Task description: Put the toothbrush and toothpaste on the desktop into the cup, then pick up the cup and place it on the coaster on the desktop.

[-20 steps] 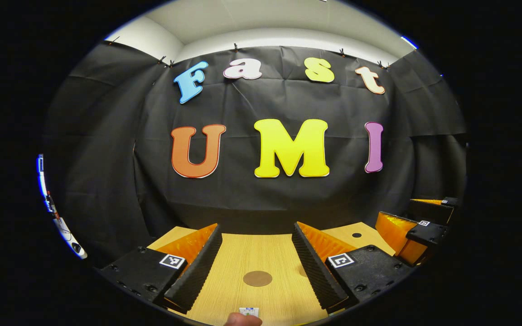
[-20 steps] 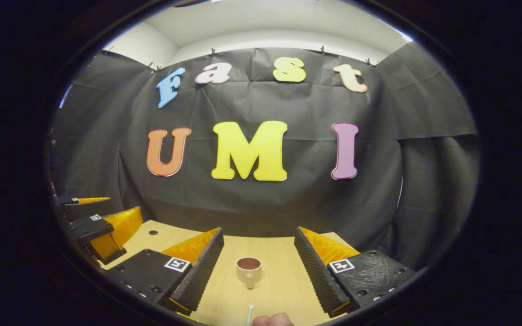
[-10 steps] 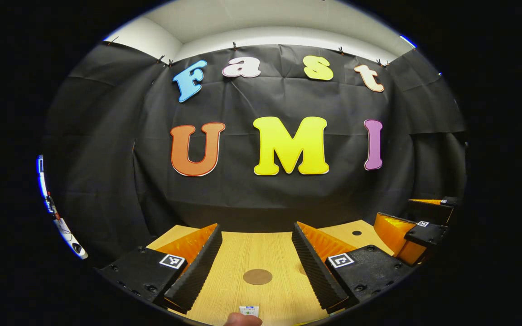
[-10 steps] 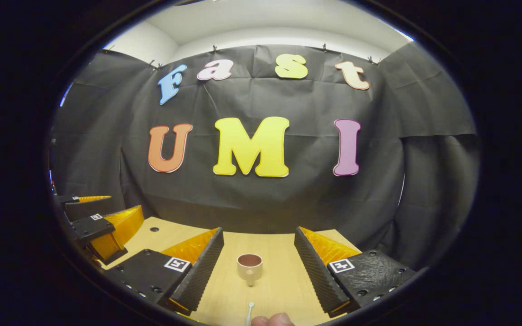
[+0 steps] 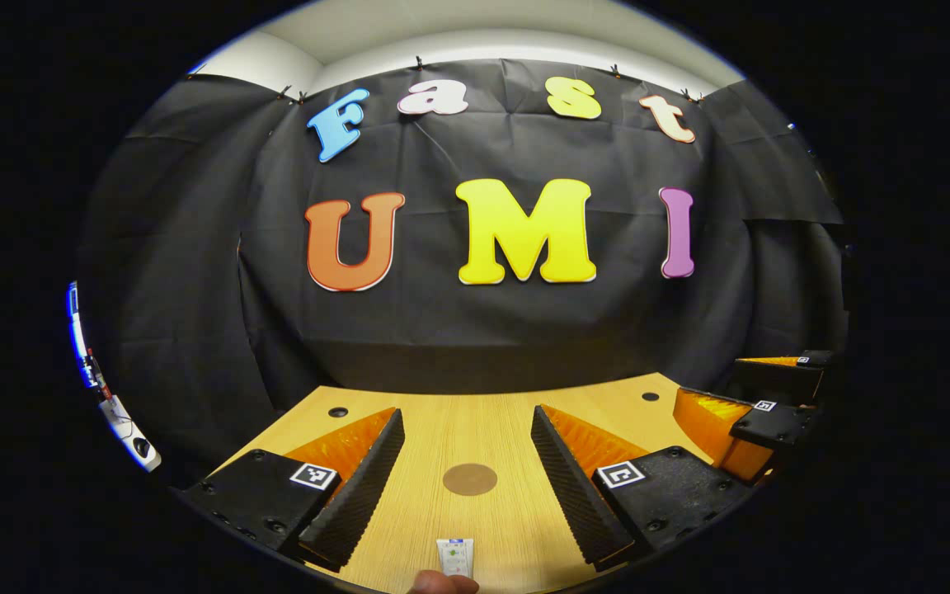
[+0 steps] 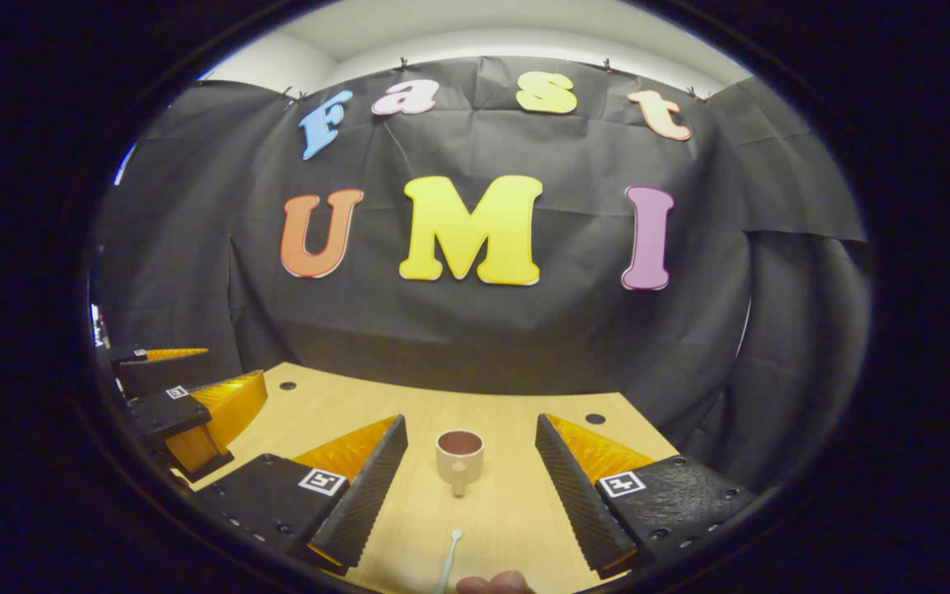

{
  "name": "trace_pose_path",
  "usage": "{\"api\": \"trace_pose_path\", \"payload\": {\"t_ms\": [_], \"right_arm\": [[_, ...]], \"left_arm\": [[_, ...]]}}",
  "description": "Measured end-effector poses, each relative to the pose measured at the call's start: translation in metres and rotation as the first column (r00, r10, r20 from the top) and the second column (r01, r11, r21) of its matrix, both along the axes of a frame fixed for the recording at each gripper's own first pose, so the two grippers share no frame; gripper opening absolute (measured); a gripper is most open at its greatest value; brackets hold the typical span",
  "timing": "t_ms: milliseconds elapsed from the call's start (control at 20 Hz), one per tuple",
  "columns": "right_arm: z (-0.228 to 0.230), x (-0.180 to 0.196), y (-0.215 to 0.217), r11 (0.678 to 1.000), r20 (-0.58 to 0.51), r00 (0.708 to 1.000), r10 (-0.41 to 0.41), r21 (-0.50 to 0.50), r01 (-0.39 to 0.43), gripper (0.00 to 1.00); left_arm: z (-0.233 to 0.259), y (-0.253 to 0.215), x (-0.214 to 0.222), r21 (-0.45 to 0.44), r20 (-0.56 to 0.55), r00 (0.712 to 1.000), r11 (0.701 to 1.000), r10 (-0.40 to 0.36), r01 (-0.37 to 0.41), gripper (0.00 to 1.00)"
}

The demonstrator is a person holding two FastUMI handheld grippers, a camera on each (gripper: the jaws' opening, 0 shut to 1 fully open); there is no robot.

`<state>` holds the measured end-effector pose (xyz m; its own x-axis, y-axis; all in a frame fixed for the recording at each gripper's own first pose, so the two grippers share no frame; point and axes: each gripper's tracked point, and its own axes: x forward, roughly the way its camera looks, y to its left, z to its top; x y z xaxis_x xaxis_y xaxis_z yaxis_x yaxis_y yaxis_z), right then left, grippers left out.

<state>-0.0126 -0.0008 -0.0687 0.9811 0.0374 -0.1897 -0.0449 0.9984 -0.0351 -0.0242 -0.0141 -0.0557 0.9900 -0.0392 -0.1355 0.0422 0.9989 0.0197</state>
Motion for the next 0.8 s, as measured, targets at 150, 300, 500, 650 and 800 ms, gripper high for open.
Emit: {"api": "trace_pose_path", "payload": {"t_ms": [150,300,500,650,800], "right_arm": [[-0.041,-0.006,0.004,1.0,-0.125,0.992,0.022,-0.014,-0.024,0.95],[-0.074,-0.01,0.005,1.0,-0.225,0.974,0.019,-0.016,-0.023,0.99],[-0.13,-0.018,0.006,1.0,-0.411,0.911,0.019,-0.014,-0.027,0.95],[-0.161,-0.024,0.009,1.0,-0.519,0.855,0.013,0.0,-0.016,0.96],[-0.193,-0.022,0.012,1.0,-0.6,0.8,0.0,0.001,0.001,0.96]], "left_arm": [[-0.028,-0.002,-0.01,0.005,-0.071,0.997,1.0,-0.012,0.012,0.98],[-0.052,0.001,-0.024,0.018,-0.135,0.991,1.0,-0.013,0.015,0.99],[-0.079,0.009,-0.037,0.016,-0.212,0.977,1.0,-0.001,0.004,0.99],[-0.082,0.013,-0.041,0.018,-0.228,0.974,1.0,0.003,0.001,0.99],[-0.088,0.018,-0.041,0.018,-0.241,0.971,1.0,0.01,-0.005,0.99]]}}
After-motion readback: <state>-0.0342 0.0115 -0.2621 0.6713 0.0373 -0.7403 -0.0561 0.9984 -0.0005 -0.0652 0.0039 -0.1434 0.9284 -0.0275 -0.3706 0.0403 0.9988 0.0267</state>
